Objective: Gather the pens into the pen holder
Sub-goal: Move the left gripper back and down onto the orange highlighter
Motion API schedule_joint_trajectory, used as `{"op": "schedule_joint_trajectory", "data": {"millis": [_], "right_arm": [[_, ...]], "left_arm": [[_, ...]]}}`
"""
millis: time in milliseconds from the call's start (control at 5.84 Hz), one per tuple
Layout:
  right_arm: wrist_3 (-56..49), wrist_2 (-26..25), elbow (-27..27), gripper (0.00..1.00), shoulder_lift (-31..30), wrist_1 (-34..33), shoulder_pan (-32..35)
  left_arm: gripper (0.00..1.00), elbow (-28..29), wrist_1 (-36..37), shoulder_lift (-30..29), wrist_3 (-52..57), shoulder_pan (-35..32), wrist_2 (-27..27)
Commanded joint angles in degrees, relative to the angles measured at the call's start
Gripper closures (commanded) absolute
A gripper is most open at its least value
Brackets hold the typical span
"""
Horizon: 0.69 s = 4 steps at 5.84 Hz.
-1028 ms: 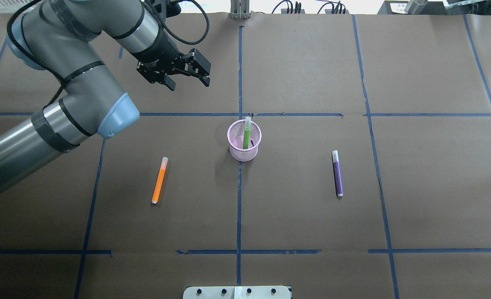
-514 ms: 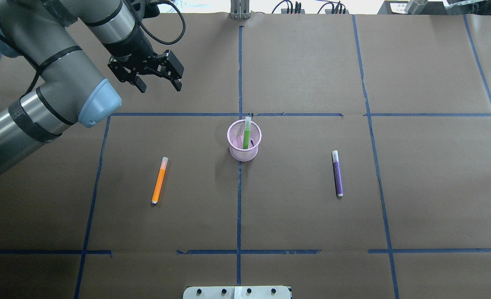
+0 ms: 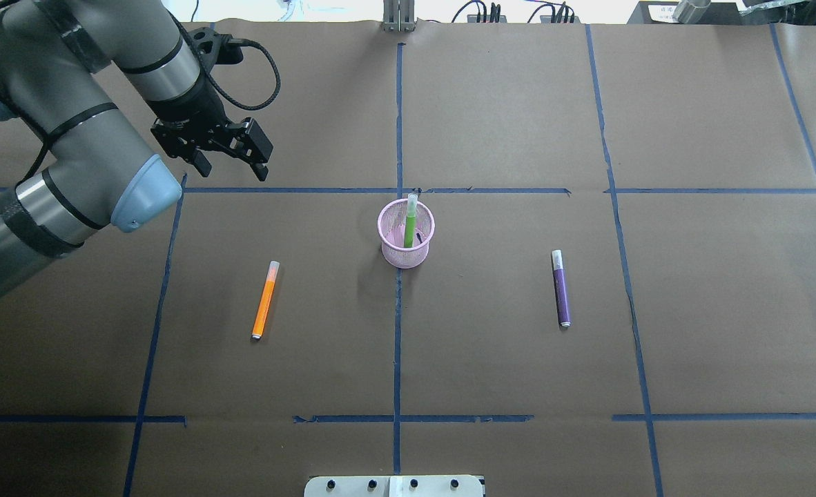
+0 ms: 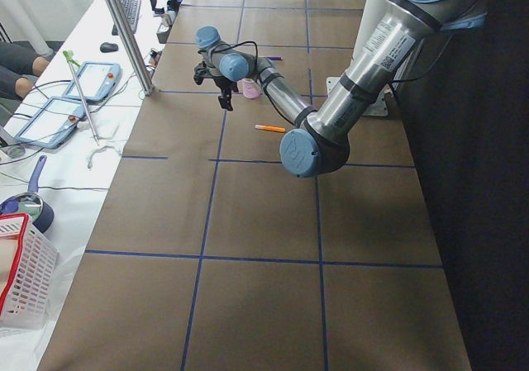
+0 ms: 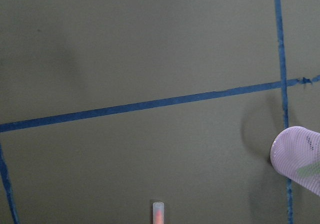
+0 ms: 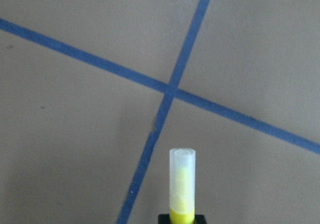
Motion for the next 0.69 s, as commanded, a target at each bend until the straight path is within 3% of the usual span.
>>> {"op": "schedule_joint_trajectory", "data": {"millis": [0, 514], "right_arm": [[1.2, 0.0, 11.5, 1.00, 0.1, -0.1, 0.6], [21.3, 1.7, 20.5, 1.00, 9.0, -0.2, -5.4]], "left_arm": [[0.00, -2.4, 3.2, 0.6, 0.4, 6.4, 9.5], [0.00, -2.1, -0.6, 5.6, -0.4, 12.5, 12.1]]}}
